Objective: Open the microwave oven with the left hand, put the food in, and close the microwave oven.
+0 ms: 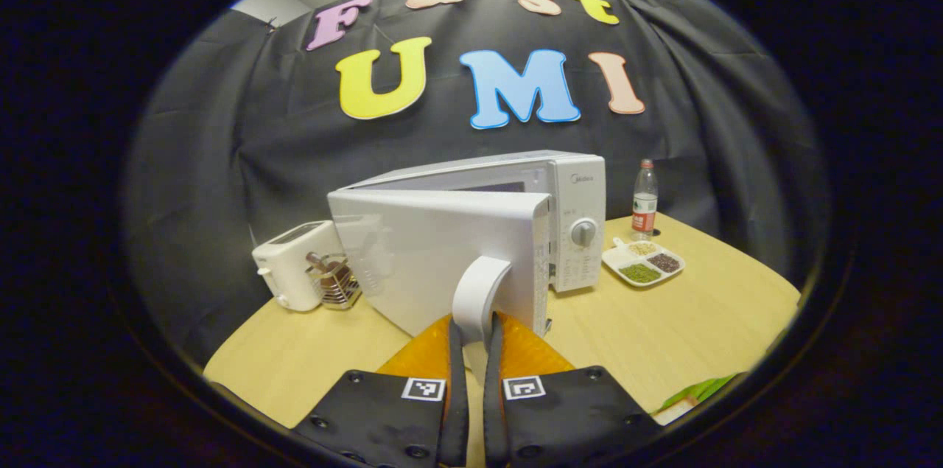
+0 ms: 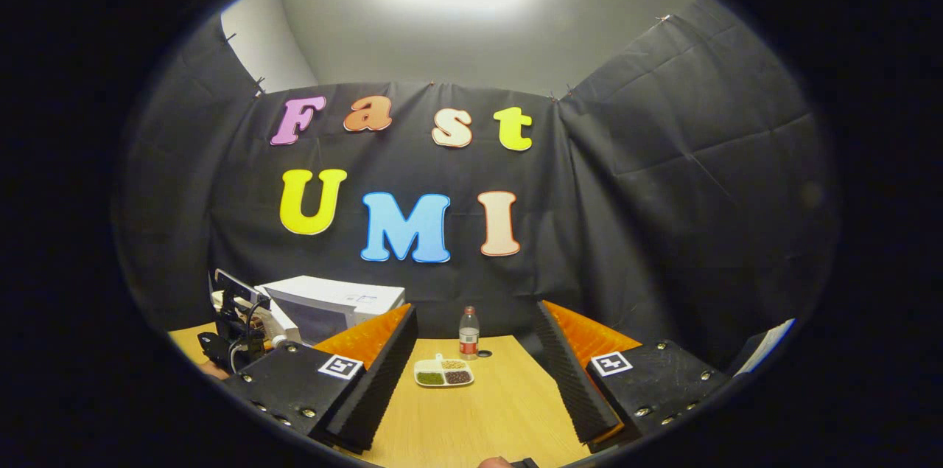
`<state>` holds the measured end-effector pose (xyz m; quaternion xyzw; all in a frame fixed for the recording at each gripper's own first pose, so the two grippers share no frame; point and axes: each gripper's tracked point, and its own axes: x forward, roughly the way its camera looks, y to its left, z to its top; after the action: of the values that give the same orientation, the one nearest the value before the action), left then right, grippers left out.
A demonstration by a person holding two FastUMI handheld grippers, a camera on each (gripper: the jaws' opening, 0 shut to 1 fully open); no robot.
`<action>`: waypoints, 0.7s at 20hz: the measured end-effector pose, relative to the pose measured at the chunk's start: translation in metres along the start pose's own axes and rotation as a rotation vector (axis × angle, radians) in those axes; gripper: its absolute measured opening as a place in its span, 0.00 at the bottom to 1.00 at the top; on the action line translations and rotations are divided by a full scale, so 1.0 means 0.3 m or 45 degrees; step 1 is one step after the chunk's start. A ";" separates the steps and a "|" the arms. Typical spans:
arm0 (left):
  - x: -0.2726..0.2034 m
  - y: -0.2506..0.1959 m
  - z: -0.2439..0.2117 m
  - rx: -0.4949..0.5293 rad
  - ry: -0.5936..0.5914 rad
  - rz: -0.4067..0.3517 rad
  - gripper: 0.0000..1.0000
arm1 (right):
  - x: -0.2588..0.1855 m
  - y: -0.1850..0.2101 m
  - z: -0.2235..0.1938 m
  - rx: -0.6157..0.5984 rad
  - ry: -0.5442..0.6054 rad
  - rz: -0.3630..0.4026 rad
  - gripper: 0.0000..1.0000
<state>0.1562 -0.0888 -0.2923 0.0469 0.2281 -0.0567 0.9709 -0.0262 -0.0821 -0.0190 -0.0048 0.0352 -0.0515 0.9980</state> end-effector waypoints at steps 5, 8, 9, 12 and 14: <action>-0.114 0.182 -0.065 -0.044 0.022 0.085 0.12 | -0.012 0.100 0.016 0.041 0.002 0.089 0.96; -0.151 0.260 -0.088 -0.050 0.017 0.062 0.17 | -0.017 0.188 0.020 0.023 -0.007 0.117 0.96; -0.160 0.282 -0.094 -0.055 0.015 0.043 0.17 | -0.016 0.222 0.024 0.022 -0.009 0.119 0.97; -0.176 0.352 -0.114 -0.053 0.010 -0.002 0.14 | -0.026 0.341 0.023 0.028 -0.004 0.128 0.96; -0.195 0.413 -0.128 -0.062 0.006 -0.030 0.14 | -0.025 0.426 0.032 0.022 -0.010 0.130 0.96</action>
<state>0.1036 0.0433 -0.2922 0.0207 0.2323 -0.0623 0.9704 -0.0199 0.0458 -0.0108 0.0055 0.0310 -0.0008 0.9995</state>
